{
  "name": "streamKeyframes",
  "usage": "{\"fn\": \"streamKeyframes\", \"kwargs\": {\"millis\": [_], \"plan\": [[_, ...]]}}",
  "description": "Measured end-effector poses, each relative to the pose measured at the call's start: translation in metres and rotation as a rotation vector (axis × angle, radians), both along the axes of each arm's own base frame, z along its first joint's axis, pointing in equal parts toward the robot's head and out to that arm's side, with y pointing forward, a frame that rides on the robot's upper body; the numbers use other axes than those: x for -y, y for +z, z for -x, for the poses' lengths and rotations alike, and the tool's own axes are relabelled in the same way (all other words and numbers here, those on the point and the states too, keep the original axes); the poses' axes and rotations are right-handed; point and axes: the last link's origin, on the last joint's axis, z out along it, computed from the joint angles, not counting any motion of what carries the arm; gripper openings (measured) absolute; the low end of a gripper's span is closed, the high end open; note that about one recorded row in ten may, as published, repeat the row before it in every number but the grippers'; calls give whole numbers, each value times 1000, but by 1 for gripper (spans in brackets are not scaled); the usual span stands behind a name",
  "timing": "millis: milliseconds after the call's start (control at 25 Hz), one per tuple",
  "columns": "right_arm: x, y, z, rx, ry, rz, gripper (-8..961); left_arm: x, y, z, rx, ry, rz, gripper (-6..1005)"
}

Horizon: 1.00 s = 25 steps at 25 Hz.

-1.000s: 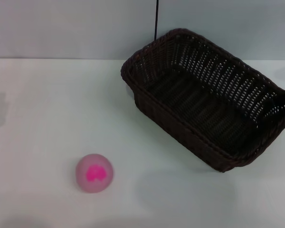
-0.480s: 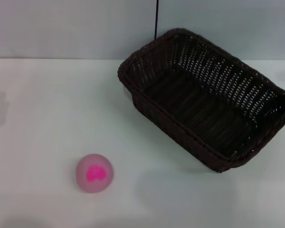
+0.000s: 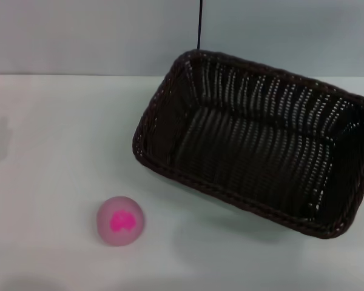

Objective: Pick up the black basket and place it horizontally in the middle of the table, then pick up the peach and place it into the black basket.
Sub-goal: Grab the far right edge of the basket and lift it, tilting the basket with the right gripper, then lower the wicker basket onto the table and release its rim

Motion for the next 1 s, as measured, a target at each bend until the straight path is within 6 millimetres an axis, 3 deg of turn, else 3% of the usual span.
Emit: {"fn": "streamKeyframes", "kwargs": {"millis": [360,680,1000], "plan": [[3,13,16,-88,229,-66,163,-4,1,-2,-1,-10,-1,792],[-12,28,41,-2,442,-68,164,-8,0,-5,-1,-19,2,792],[-26,12,50,24,604,-6,164,-5,-1,-4,30,-20,6,792]]}}
